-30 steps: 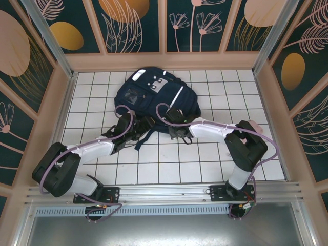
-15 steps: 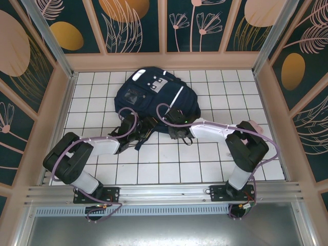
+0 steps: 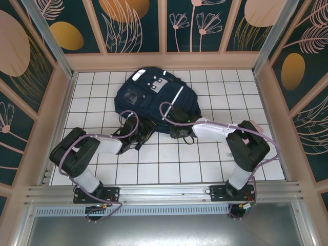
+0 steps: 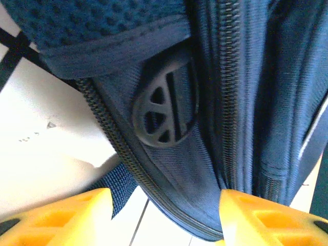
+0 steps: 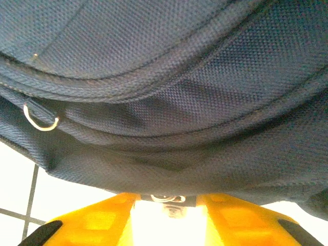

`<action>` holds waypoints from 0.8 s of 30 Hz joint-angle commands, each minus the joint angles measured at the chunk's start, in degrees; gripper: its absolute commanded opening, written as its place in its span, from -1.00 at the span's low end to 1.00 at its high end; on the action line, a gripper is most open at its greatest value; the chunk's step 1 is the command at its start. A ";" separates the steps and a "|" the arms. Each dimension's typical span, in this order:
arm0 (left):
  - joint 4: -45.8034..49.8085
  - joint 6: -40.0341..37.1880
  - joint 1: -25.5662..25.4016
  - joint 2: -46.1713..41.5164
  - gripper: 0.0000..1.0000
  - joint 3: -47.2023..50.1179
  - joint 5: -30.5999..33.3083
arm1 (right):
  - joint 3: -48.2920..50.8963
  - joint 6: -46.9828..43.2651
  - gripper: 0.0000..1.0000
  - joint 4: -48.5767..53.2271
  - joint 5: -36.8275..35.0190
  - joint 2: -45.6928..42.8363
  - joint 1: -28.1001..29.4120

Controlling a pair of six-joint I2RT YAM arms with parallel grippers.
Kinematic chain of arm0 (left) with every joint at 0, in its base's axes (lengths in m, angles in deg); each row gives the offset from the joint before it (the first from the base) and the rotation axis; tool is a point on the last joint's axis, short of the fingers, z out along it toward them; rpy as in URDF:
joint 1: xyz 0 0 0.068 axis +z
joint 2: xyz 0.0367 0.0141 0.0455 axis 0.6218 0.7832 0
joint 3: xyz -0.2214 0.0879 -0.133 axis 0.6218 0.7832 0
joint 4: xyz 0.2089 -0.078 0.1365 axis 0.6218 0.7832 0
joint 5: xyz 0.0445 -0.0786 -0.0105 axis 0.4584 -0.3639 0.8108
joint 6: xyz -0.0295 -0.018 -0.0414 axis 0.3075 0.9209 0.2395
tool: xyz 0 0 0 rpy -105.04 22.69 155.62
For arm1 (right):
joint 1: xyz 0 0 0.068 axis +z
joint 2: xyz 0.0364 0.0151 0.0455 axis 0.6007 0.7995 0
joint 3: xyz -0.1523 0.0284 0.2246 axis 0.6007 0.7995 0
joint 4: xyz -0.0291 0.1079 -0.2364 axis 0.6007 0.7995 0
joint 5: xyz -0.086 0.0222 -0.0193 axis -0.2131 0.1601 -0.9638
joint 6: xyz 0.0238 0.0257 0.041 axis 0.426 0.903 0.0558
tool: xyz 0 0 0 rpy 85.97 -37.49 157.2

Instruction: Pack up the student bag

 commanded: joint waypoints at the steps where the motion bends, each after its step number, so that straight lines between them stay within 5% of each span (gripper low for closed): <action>1: -3.19 0.89 -0.36 1.52 0.05 -2.05 -0.54 | 0.32 -0.58 -0.36 -2.33 1.79 0.10 -0.37; 11: -0.03 -1.06 -0.31 1.42 -0.66 -3.03 3.93 | -0.47 1.56 -0.81 -0.86 -5.00 -0.03 -0.33; 17: 3.01 -3.64 0.18 -0.24 -1.00 -3.19 7.00 | -0.14 4.91 -0.86 3.81 -12.18 -2.05 -0.37; 24: 7.05 -7.41 2.62 -3.64 -1.00 -2.29 9.64 | 0.20 5.76 -0.88 8.46 -17.99 -4.80 -2.04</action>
